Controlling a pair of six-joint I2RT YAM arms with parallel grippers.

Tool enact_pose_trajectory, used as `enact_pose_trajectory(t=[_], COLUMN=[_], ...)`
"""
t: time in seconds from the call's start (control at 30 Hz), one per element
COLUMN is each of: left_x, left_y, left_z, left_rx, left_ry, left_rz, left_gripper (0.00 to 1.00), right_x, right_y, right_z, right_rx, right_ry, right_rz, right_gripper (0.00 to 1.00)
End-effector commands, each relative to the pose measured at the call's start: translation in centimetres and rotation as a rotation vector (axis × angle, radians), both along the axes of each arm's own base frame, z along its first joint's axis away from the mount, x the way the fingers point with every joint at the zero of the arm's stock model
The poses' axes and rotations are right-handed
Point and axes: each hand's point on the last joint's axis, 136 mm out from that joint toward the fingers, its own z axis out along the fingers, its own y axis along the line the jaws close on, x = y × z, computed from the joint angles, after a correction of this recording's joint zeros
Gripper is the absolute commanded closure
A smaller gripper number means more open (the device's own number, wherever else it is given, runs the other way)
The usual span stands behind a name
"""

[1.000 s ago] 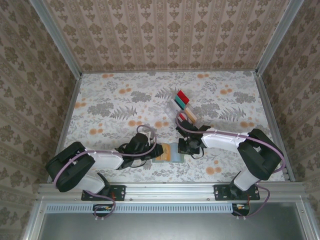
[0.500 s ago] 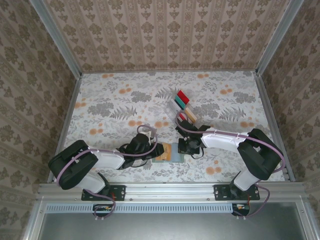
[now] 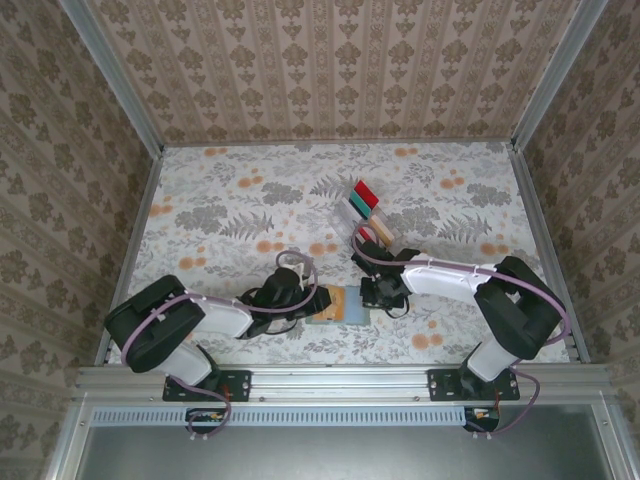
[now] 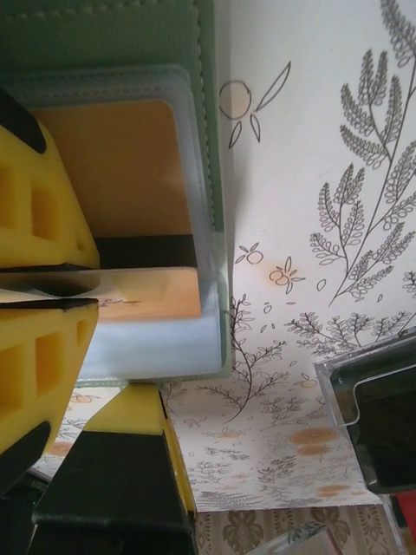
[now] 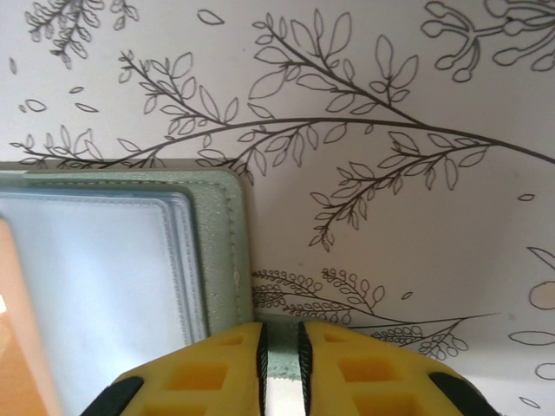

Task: Put the credit cards into the card holder
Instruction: Insert the credit card into the card slot.

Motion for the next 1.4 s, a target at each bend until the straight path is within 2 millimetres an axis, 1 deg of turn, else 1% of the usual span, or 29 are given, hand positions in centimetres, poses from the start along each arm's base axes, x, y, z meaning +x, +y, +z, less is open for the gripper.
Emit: enact_pose_trajectory(t=[0.0,0.1,0.23,0.33,0.5,0.63,0.7,0.73,0.83,0.9,0.93,1.17,1.37], left_x=[-0.8,-1.1,-1.2,-1.1,-0.9,-0.8,-0.8,-0.8,-0.8,-1.0,-0.9,-1.1,-1.4], left_y=[-0.1,-0.2,0.2,0.6,1.3,1.3,1.0,0.9,0.7,0.9,1.0,0.8,0.4], left_z=[-1.4,-1.7,-2.0,-1.8,-0.9,-0.4,-0.3,-0.3,-0.5,-1.0,-1.2,-2.0,-2.5], left_rx=[0.052,0.086,0.131,0.151,0.195,0.206,0.198,0.2,0.204,0.232,0.237,0.252,0.245], left_ry=[0.036,0.038,0.04,0.032,0.002,-0.008,-0.009,-0.007,0.004,0.019,0.024,0.055,0.077], left_rz=[-0.015,-0.023,-0.017,-0.007,-0.008,-0.013,-0.021,-0.026,-0.035,-0.033,-0.032,-0.024,-0.037], left_gripper=[0.81,0.79,0.77,0.75,0.71,0.7,0.72,0.74,0.82,0.87,0.88,0.92,0.92], right_x=[-1.2,-1.2,-1.0,-1.1,-1.1,-1.1,-1.0,-0.6,-0.6,-0.6,-0.6,-0.7,-0.8], right_y=[-0.7,-0.7,-0.6,-0.6,-0.5,-0.4,-0.3,0.1,0.3,0.4,0.5,0.7,0.6], right_z=[-1.5,-1.4,-1.3,-1.3,-1.2,-1.2,-1.1,-1.0,-1.1,-1.0,-1.1,-1.4,-1.6], right_rx=[-0.051,-0.046,-0.043,-0.044,-0.04,-0.035,-0.033,-0.016,-0.01,-0.004,-0.002,0.005,0.0], right_ry=[0.05,0.048,0.043,0.042,0.045,0.046,0.046,0.029,0.029,0.029,0.03,0.044,0.048], right_rz=[0.013,0.009,0.009,0.01,0.011,0.014,0.016,0.018,0.019,0.021,0.02,0.023,0.022], right_gripper=[0.83,0.83,0.83,0.83,0.83,0.83,0.83,0.83,0.83,0.83,0.83,0.83,0.83])
